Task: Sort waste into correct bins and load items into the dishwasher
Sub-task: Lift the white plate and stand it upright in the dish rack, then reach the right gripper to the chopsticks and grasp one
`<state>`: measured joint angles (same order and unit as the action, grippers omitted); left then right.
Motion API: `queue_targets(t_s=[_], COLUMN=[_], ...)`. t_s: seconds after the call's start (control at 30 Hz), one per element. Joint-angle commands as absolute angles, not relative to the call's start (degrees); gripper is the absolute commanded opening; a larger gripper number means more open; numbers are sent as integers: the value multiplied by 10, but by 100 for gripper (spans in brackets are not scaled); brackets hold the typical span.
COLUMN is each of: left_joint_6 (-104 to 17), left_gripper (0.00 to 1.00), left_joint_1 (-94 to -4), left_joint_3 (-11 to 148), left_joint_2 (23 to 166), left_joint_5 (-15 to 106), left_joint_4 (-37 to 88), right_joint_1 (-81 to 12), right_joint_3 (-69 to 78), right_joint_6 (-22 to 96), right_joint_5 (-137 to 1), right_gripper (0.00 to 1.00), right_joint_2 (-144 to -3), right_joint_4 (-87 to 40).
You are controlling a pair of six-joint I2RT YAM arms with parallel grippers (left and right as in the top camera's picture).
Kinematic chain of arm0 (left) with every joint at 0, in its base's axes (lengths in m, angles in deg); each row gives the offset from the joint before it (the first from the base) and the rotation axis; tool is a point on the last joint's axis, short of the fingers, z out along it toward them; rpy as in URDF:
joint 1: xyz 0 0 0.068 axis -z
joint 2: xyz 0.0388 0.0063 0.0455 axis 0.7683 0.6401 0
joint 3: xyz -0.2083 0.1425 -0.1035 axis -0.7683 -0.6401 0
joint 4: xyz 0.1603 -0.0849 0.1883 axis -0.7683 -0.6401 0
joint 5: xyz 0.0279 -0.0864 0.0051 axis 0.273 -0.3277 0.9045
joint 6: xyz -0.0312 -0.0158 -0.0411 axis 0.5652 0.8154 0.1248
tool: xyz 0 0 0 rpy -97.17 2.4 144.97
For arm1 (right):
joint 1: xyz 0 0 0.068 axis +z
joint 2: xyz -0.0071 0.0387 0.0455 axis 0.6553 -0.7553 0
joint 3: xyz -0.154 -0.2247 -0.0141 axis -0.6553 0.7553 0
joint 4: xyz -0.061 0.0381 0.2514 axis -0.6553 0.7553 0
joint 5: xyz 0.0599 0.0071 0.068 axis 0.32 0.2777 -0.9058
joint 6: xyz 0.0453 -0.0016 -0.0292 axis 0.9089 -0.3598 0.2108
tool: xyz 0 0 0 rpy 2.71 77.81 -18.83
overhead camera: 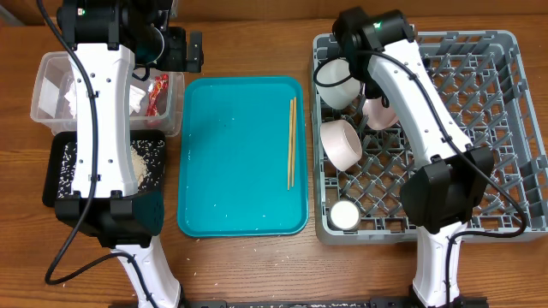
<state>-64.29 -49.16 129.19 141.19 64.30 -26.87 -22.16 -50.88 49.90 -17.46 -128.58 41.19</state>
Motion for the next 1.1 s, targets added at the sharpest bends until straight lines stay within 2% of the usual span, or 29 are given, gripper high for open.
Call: queue_targets(t_s=[0.0, 0.1, 0.3, 0.37, 0.43, 0.57, 0.73, 1.07], left_joint_6=[-640, -640, -640, -640, -640, -640, -640, -640], left_gripper=[100, 100, 100, 100, 100, 100, 100, 100], left_joint_1=[-490, -490, -490, -490, -490, -490, -490, -490], left_joint_3=[1304, 1304, 1304, 1304, 1304, 1304, 1304, 1304], left_joint_2=[1411, 1411, 1411, 1411, 1411, 1411, 1411, 1411], left_joint_5=[646, 646, 646, 646, 646, 646, 646, 646], left_joint_4=[-268, -268, -268, -268, -268, -268, -268, -268], right_joint_1=[-223, -223, -202, -187, -158, -94, -47, -37], right_joint_3=[-562, -591, -603, -594, -579, -553, -527, -525], right_joint_6=[502, 500, 475, 466, 466, 519, 549, 574], right_joint_5=[-201, -220, -519, -584, -589, -537, -538, -579], right_gripper=[100, 100, 100, 96, 91, 90, 87, 85], right_joint_2=[-1223, -1202, -1175, -1180, -1186, -1221, -1297, -1425], right_joint_4=[411, 403, 331, 292, 250, 214, 200, 195])
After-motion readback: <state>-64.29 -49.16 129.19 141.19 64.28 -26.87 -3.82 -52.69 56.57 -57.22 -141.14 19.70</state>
